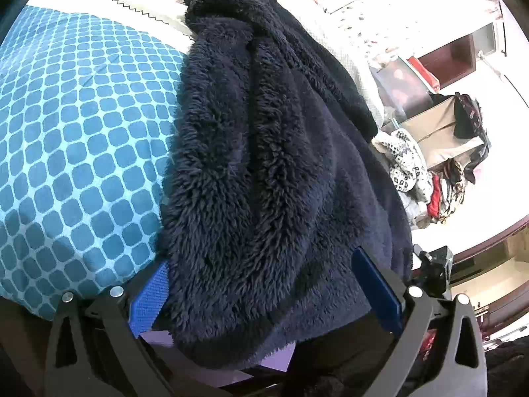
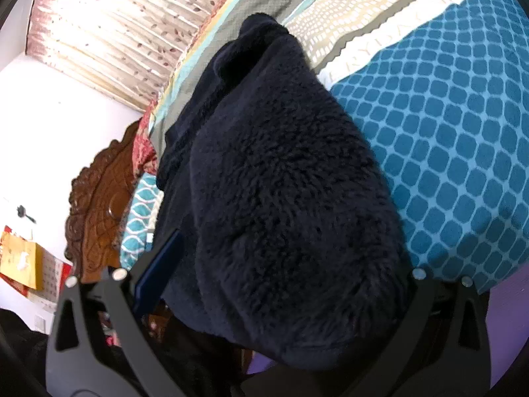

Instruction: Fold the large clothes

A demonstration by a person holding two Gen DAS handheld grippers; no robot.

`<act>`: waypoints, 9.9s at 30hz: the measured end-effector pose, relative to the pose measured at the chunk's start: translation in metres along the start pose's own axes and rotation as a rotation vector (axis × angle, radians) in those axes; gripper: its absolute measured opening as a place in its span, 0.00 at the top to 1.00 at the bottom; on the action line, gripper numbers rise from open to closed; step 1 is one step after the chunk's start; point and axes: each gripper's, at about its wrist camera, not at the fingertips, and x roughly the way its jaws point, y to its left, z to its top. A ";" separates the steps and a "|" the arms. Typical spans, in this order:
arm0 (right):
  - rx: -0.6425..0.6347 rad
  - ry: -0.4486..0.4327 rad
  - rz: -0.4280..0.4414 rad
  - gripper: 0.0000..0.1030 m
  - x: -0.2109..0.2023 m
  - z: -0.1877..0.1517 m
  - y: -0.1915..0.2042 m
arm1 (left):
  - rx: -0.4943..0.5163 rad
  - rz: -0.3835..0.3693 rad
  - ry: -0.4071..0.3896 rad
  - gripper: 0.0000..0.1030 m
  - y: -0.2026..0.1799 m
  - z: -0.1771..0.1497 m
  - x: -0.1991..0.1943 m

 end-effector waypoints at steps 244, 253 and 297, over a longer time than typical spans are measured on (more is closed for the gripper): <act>-0.122 0.126 -0.447 0.06 0.239 0.302 0.048 | 0.452 0.647 -0.052 0.42 -0.051 0.315 0.135; -0.056 0.117 -0.407 0.06 0.218 0.284 0.056 | 0.501 0.700 -0.042 0.42 -0.054 0.310 0.139; -0.141 -0.066 -0.308 0.04 0.188 0.232 0.058 | 0.449 0.496 -0.113 0.25 -0.049 0.292 0.098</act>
